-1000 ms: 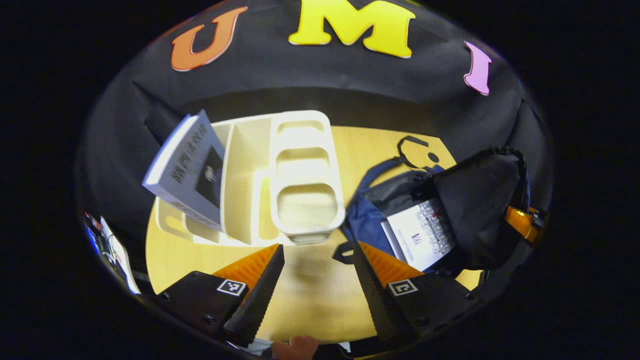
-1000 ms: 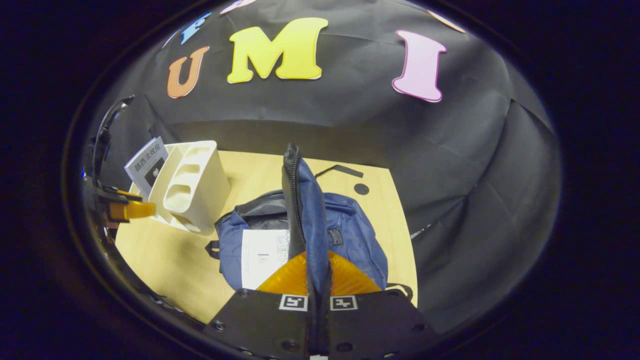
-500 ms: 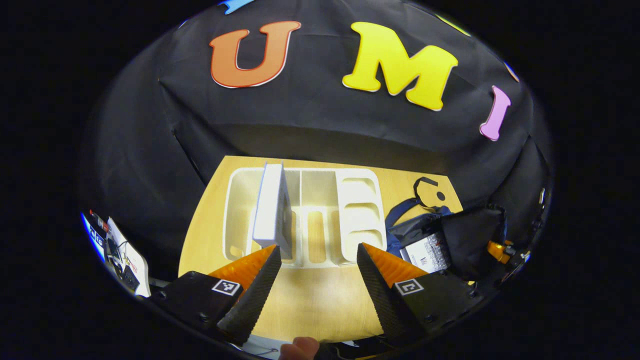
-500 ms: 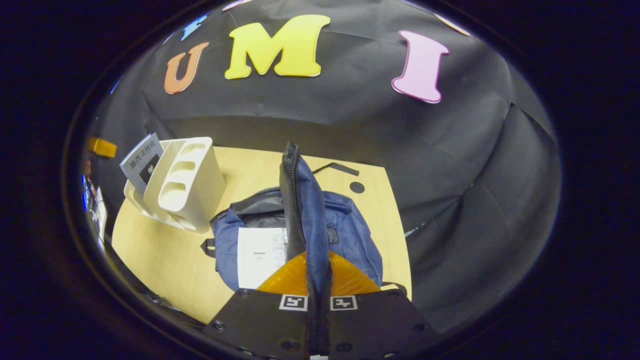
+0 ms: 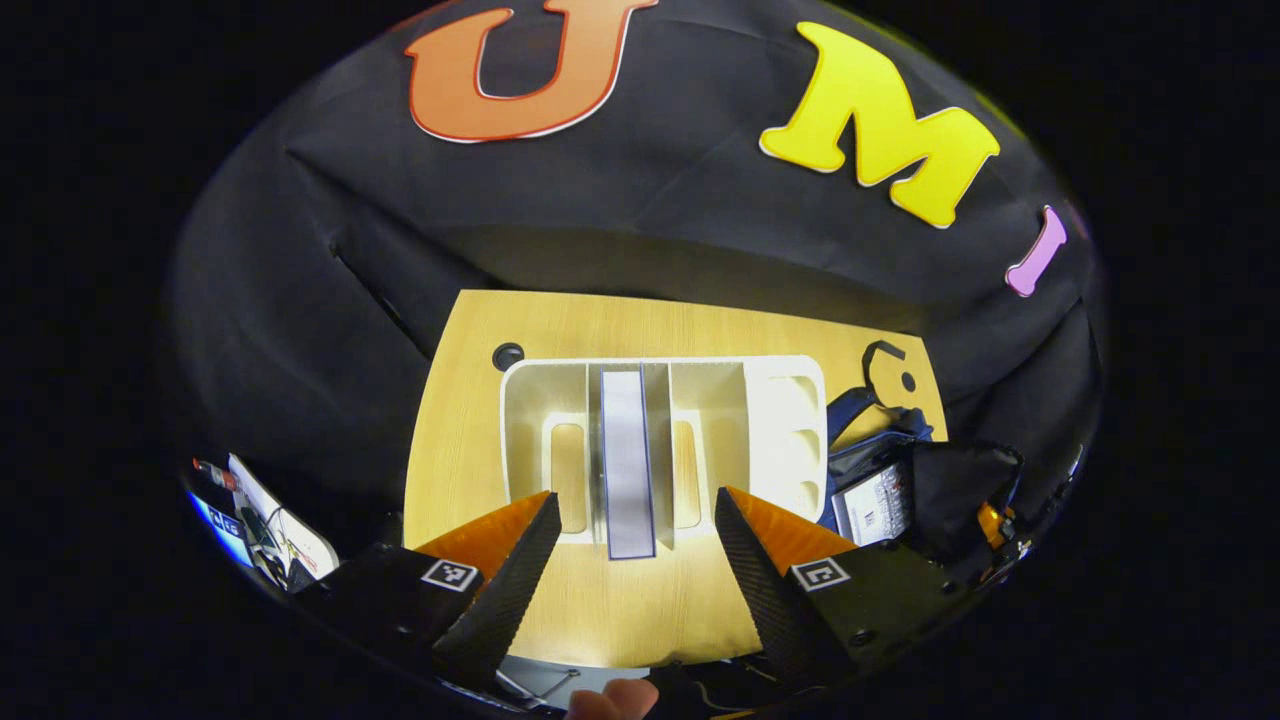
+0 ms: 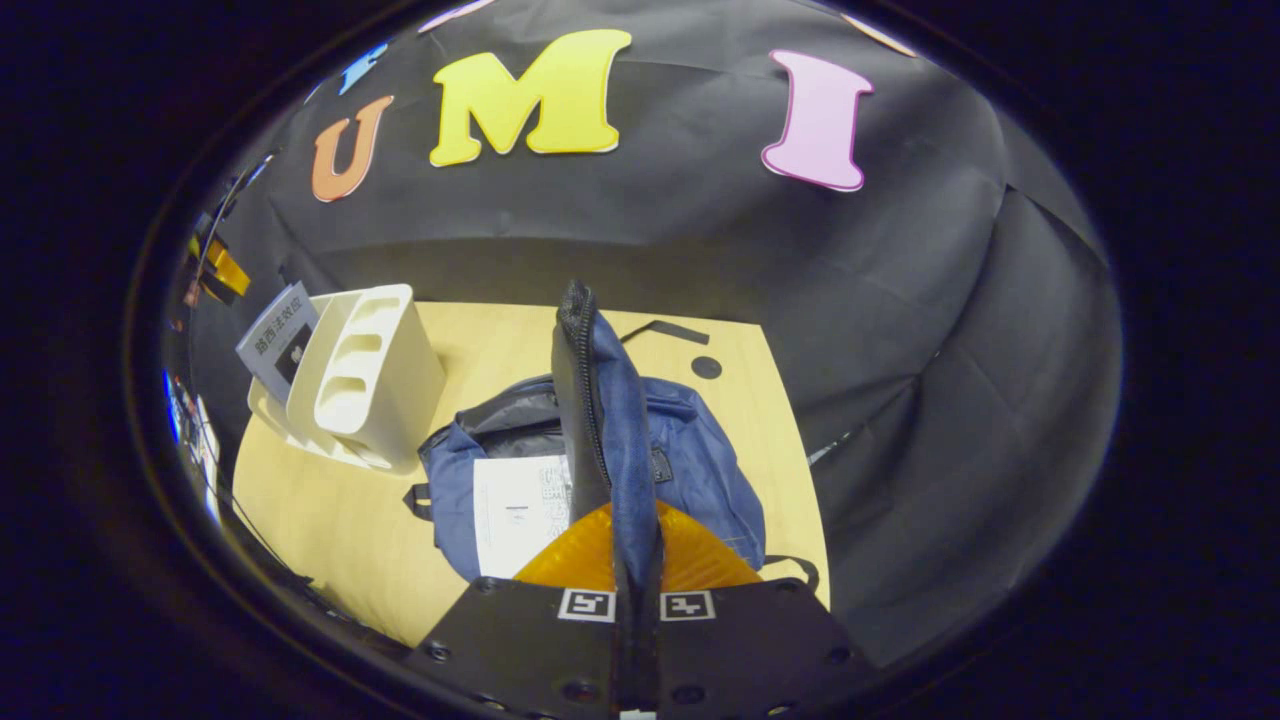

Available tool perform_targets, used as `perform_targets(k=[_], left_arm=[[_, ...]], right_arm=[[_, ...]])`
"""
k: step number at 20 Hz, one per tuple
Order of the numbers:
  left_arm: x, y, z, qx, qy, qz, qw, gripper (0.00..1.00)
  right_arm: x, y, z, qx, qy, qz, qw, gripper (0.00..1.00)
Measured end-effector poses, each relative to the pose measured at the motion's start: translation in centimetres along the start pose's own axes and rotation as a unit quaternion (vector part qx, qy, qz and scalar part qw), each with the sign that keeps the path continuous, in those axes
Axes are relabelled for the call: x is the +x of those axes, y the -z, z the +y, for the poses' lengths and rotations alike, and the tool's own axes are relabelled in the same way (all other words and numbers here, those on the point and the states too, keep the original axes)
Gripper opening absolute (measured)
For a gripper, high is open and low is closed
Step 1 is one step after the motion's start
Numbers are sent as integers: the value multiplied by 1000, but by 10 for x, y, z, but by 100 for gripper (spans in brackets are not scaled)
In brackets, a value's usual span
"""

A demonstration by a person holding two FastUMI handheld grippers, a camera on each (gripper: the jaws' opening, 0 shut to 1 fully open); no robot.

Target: Open the schoolbag, grab two books from the bookshelf and put them into the schoolbag.

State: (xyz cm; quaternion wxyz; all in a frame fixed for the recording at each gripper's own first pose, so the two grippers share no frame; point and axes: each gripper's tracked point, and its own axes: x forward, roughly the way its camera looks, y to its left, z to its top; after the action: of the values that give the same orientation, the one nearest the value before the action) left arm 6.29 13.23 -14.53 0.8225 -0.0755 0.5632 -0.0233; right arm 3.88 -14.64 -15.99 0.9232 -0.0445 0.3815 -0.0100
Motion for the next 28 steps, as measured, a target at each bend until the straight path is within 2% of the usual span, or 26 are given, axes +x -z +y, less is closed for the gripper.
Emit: perform_targets(k=[3, 12, 14, 20, 21, 23, 24, 26, 27, 28], left_arm=[[25, 3, 1, -11, 3, 51, 999, 97], [78, 18, 13, -22, -5, 129, 991, 100], [82, 24, 14, -30, -5, 138, 990, 97], [88, 31, 15, -22, -24, 151, 988, 81], [89, 30, 17, -17, -30, 152, 988, 75], [89, 30, 19, -12, -42, 156, 987, 67], [89, 31, 20, -11, -49, 160, 986, 67], [89, 35, 23, -8, -60, 169, 984, 59], [89, 36, 21, -12, -62, 171, 983, 54], [89, 38, 17, -18, -55, 173, 983, 50]], right_arm=[[1, 1, 0, 5, 2, 3, 1000, 1], [5, 2, -2, 13, 15, 13, 1000, 1], [7, 1, 1, 11, 17, 13, 1000, 1], [7, 3, 3, 13, 17, 12, 1000, 1], [7, 4, 3, 14, 16, 11, 1000, 1], [6, 7, 3, 18, 14, 7, 1000, 1], [6, 6, 3, 19, 13, 5, 1000, 1], [6, 9, 3, 15, 11, 2, 1000, 1], [6, 10, 2, 15, 9, 1, 1000, 4], [7, 9, 3, 15, 6, -1, 1000, 1]])
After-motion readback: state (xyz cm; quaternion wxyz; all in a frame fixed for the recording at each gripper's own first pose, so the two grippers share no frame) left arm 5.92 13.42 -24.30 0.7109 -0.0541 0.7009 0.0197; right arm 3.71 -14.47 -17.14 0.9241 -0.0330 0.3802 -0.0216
